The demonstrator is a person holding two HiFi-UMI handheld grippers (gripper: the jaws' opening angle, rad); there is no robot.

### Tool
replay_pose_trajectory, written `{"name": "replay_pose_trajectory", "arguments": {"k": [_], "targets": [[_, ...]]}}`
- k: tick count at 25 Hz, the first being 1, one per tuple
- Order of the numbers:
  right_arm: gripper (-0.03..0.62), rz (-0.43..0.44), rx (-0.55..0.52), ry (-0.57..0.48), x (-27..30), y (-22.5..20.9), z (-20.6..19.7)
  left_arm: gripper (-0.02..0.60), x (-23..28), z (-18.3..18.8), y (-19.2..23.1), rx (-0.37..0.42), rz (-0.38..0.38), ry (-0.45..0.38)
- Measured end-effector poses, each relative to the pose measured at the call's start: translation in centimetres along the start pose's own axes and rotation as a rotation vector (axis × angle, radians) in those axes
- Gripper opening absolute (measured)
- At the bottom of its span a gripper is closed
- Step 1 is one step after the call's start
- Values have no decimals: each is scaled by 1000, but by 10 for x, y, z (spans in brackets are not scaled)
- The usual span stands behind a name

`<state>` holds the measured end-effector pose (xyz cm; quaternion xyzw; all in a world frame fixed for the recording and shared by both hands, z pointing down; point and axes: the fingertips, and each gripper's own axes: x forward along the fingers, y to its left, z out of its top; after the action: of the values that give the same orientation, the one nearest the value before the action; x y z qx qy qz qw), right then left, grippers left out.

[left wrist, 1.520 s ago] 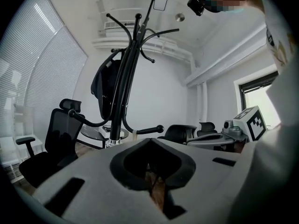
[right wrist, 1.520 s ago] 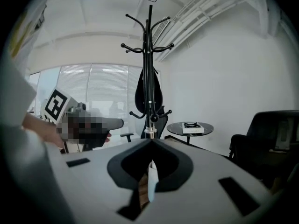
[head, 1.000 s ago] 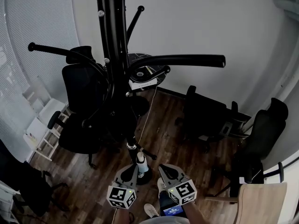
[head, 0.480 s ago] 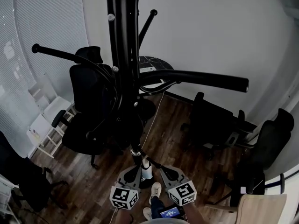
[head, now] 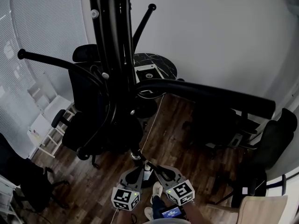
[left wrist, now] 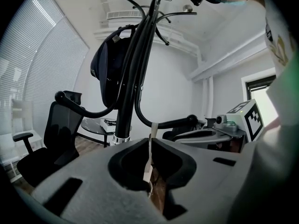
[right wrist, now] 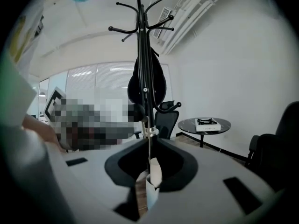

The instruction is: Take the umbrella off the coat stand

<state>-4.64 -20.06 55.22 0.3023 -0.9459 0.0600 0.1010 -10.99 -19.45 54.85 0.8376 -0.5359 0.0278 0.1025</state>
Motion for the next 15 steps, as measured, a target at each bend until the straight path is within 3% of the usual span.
{"name": "replay_pose_trajectory", "arguments": {"k": [3, 6, 15], "targets": [[61, 18, 2, -7, 8, -1, 1, 27, 6, -3, 0, -4, -20, 3], [66, 34, 2, -6, 14, 0, 0, 86, 10, -5, 1, -14, -23, 3], [64, 70, 7, -19, 19, -2, -2, 54, 24, -6, -2, 0, -55, 9]]}}
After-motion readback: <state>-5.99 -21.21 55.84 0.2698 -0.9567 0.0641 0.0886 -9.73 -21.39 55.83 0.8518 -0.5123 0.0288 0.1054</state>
